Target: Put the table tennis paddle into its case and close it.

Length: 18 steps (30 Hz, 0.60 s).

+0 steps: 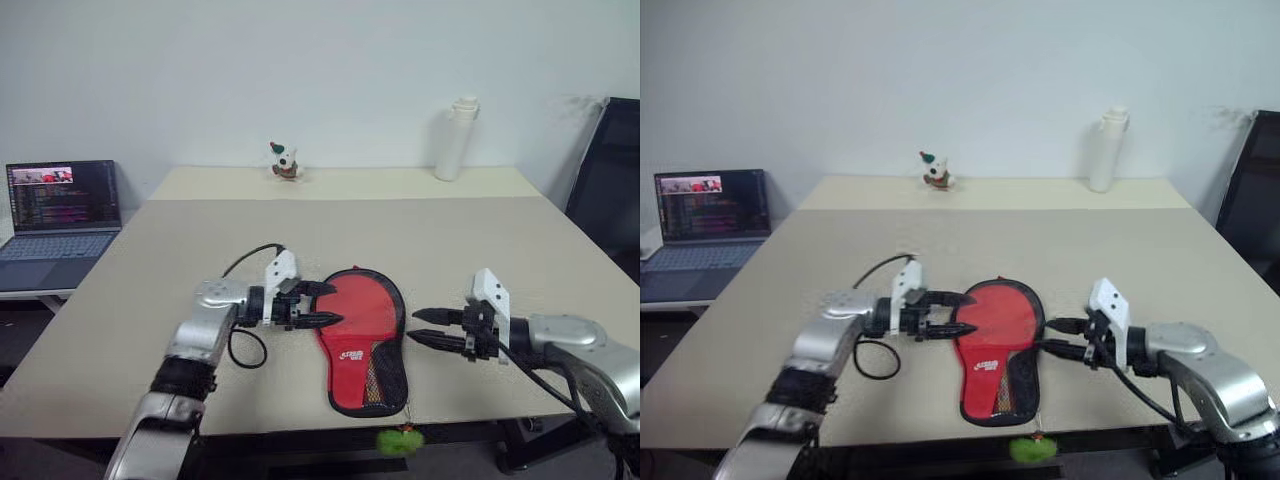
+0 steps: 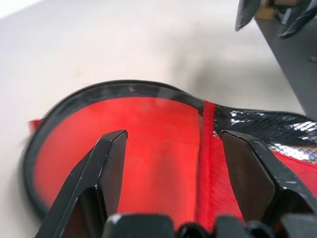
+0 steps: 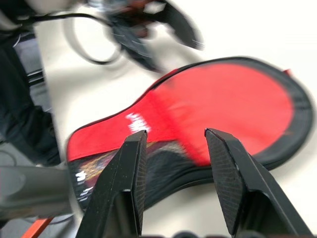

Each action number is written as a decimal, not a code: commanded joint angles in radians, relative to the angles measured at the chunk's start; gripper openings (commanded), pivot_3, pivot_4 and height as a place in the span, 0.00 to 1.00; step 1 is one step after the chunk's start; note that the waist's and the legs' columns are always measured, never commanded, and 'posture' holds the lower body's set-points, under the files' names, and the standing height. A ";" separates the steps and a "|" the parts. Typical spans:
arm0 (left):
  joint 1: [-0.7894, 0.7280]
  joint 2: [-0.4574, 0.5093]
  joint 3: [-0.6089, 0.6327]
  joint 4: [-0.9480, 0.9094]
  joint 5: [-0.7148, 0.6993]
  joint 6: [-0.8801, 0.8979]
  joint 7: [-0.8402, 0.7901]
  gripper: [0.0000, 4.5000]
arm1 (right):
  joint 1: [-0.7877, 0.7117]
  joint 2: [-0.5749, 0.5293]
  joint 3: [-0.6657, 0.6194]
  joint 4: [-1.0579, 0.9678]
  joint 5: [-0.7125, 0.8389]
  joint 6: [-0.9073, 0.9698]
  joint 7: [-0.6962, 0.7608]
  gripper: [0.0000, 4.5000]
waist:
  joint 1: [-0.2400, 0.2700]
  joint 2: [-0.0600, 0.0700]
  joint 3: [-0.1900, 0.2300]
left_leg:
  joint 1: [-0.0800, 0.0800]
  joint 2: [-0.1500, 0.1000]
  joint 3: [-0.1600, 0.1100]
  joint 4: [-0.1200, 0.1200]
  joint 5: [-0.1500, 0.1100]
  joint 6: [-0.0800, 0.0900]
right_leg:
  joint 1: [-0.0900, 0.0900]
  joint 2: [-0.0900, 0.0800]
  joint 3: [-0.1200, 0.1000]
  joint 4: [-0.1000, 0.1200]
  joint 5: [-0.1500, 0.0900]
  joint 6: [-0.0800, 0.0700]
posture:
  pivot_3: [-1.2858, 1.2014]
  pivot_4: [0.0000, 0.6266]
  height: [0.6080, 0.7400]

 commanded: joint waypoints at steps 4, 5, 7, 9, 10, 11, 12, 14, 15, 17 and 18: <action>0.291 0.055 0.155 -0.409 -0.126 0.213 0.211 0.73 | -0.204 0.029 0.012 0.387 -0.106 -0.188 0.143 0.45 | -0.001 0.001 0.001 | 0.002 0.000 0.001 0.000 0.000 0.000 | 0.000 -0.001 0.000 0.002 0.000 0.000 | 0.52 0.24 1.00; 0.298 0.046 0.138 -0.436 -0.122 0.230 0.244 0.73 | -0.224 0.020 0.004 0.446 -0.115 -0.214 0.173 0.45 | 0.003 0.002 0.001 | 0.002 0.000 0.000 0.000 0.000 0.000 | 0.000 0.000 0.000 0.002 0.000 0.000 | 0.52 0.24 1.00; 0.312 0.051 0.138 -0.450 -0.124 0.232 0.276 0.73 | -0.243 0.017 0.005 0.505 -0.147 -0.243 0.184 0.45 | 0.018 0.002 0.001 | 0.001 -0.001 0.000 0.000 0.000 0.000 | 0.001 -0.001 -0.001 0.002 0.000 0.000 | 0.52 0.24 1.00; 0.299 0.062 0.135 -0.430 -0.120 0.219 0.291 0.73 | -0.242 0.010 0.001 0.527 -0.167 -0.257 0.185 0.45 | 0.025 0.002 0.001 | 0.001 -0.001 0.000 0.001 0.000 0.000 | 0.001 -0.001 -0.001 0.001 0.001 0.000 | 0.52 0.24 1.00; 0.283 0.060 0.122 -0.421 -0.115 0.219 0.302 0.73 | -0.246 0.003 -0.006 0.547 -0.174 -0.269 0.195 0.45 | 0.027 0.002 0.001 | 0.001 -0.001 0.001 0.001 0.000 0.000 | 0.001 -0.001 -0.001 0.001 0.001 0.000 | 0.52 0.24 1.00; 0.268 0.066 0.116 -0.398 -0.110 0.207 0.304 0.73 | -0.234 0.002 -0.015 0.530 -0.172 -0.261 0.188 0.45 | 0.027 0.002 0.001 | 0.000 -0.001 0.001 0.001 0.000 0.000 | 0.001 -0.001 0.000 0.001 0.001 -0.001 | 0.52 0.24 1.00; 0.256 0.071 0.113 -0.379 -0.108 0.199 0.304 0.73 | -0.220 0.003 -0.022 0.508 -0.169 -0.251 0.178 0.45 | 0.028 0.002 0.001 | 0.000 -0.001 0.001 0.001 0.000 0.000 | 0.000 -0.001 0.000 0.001 0.002 -0.002 | 0.52 0.24 1.00; 0.245 0.080 0.109 -0.337 -0.107 0.175 0.302 0.73 | -0.175 0.007 -0.033 0.448 -0.160 -0.226 0.154 0.45 | 0.027 0.002 0.001 | 0.000 -0.001 0.001 0.000 0.000 0.000 | 0.000 -0.001 -0.001 0.001 0.002 -0.003 | 0.52 0.24 1.00; 0.242 0.080 0.103 -0.326 -0.106 0.168 0.306 0.73 | -0.161 0.006 -0.038 0.436 -0.158 -0.222 0.150 0.45 | 0.027 0.002 0.001 | 0.000 -0.001 0.001 0.000 0.000 0.000 | 0.000 -0.001 0.000 0.001 0.002 -0.003 | 0.52 0.24 1.00; 0.226 0.074 0.099 -0.299 -0.108 0.155 0.323 0.73 | -0.109 -0.008 -0.047 0.358 -0.145 -0.184 0.143 0.45 | 0.026 0.002 0.001 | 0.000 -0.001 0.001 0.000 0.000 0.000 | 0.000 -0.001 0.000 0.001 0.002 -0.003 | 0.52 0.24 1.00; 0.215 0.069 0.097 -0.284 -0.110 0.148 0.330 0.73 | -0.094 -0.015 -0.052 0.334 -0.142 -0.171 0.142 0.45 | 0.026 0.002 0.001 | 0.000 -0.001 0.001 0.000 0.000 0.000 | 0.000 -0.001 0.000 0.001 0.002 -0.003 | 0.52 0.24 1.00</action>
